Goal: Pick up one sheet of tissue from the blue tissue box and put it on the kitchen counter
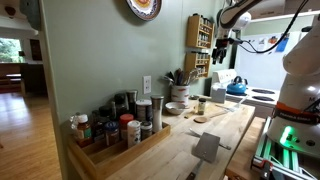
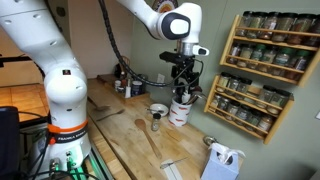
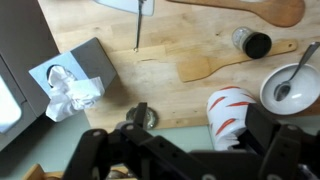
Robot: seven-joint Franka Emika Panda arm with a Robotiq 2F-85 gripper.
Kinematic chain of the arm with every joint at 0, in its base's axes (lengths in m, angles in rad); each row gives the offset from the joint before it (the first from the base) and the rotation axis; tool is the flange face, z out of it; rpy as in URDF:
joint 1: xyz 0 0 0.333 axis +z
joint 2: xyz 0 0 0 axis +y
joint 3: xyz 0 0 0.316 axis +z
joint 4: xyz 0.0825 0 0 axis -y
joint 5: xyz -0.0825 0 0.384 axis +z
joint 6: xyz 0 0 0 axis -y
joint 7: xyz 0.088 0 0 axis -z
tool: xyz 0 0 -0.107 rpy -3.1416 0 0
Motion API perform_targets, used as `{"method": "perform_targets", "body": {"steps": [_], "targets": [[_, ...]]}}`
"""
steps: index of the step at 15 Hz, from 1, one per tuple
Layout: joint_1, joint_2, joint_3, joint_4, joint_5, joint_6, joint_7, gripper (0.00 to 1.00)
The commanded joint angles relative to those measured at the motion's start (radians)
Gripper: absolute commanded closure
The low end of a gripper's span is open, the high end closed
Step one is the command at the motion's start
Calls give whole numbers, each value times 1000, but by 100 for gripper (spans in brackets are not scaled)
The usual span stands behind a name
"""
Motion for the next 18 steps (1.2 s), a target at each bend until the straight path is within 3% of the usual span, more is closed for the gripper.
{"method": "perform_targets", "body": {"steps": [1,10,18], "targets": [[-58,112,17,29,-67,26,81,0],[-122,408,-3,210,-187,249,216,0],[-139,645,-54,388,-159,284,116,0]]}}
